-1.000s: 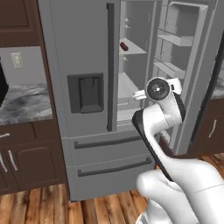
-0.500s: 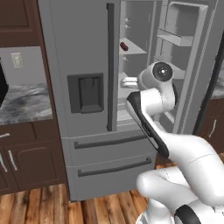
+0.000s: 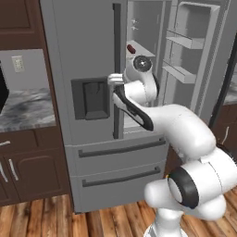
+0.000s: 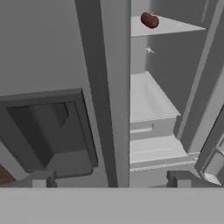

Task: Move the hot dog bun to the plate on the dining table and place the condiment next to that plate. Then navigate to the fridge and take the sausage and place it on the plate as well.

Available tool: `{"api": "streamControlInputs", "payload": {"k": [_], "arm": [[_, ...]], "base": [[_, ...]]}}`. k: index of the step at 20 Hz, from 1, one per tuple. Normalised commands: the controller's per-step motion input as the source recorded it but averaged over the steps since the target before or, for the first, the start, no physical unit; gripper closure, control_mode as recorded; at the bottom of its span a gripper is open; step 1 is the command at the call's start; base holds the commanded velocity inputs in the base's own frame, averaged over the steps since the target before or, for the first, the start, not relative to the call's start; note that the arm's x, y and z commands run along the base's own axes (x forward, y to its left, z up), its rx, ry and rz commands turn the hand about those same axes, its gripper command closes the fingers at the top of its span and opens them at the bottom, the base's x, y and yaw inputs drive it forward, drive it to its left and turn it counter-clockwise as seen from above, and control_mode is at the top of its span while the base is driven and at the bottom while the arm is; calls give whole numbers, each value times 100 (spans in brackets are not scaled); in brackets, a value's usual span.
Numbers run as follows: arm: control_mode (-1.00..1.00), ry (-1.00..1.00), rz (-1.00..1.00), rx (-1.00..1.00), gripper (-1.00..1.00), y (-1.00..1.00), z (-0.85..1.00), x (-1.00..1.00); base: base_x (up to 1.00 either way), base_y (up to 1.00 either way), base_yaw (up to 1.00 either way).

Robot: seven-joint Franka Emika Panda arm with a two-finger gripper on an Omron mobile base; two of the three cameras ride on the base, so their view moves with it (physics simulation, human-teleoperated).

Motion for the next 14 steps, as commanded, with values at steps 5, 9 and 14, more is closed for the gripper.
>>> {"api": "streamControlInputs", "payload": {"k": [5,9,14], "arm": [[-100,-4,2,-5,-100,20,0,93],[-100,-3,0,-9,-100,0,-5,89],[-100,-4,0,-9,-100,1,-15,70]], "base": [[0,0,0],[0,0,0],[0,0,0]]}}
